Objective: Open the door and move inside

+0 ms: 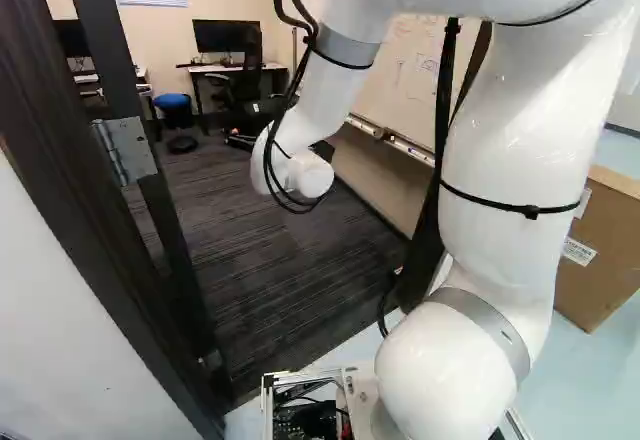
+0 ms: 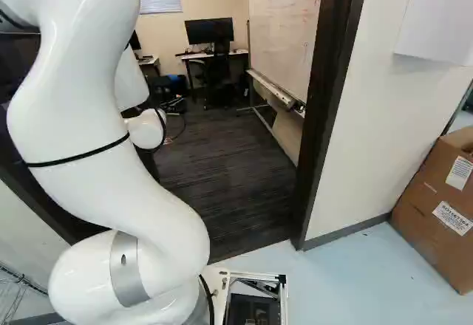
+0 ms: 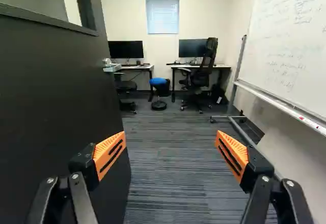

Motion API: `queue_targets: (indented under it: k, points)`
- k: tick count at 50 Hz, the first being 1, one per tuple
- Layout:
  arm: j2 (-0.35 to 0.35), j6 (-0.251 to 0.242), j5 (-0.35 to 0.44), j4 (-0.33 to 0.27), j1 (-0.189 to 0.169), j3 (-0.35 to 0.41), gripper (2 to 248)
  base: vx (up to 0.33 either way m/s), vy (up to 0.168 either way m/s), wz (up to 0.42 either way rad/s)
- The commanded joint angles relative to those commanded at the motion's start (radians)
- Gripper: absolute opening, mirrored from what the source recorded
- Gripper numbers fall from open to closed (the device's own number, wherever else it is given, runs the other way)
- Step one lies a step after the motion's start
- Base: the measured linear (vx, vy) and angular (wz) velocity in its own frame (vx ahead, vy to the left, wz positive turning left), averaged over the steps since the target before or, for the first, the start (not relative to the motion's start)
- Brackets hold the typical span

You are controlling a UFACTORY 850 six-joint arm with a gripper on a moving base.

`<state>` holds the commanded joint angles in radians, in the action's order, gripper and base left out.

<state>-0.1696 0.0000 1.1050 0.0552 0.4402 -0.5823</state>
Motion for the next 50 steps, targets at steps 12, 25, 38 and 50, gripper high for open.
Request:
queue_targets:
  k: [12, 25, 38, 50]
  points:
    - [0.058, 0.000, -0.030, -0.007, -0.057, 0.064, 247, 0.000, 0.000, 0.000]
    - [0.138, 0.000, -0.071, -0.017, -0.135, 0.152, 247, 0.000, 0.000, 0.000]
    - [0.231, 0.000, -0.119, -0.028, -0.226, 0.254, 247, 0.000, 0.000, 0.000]
    - [0.304, 0.000, -0.157, -0.037, -0.298, 0.336, 247, 0.000, 0.000, 0.000]
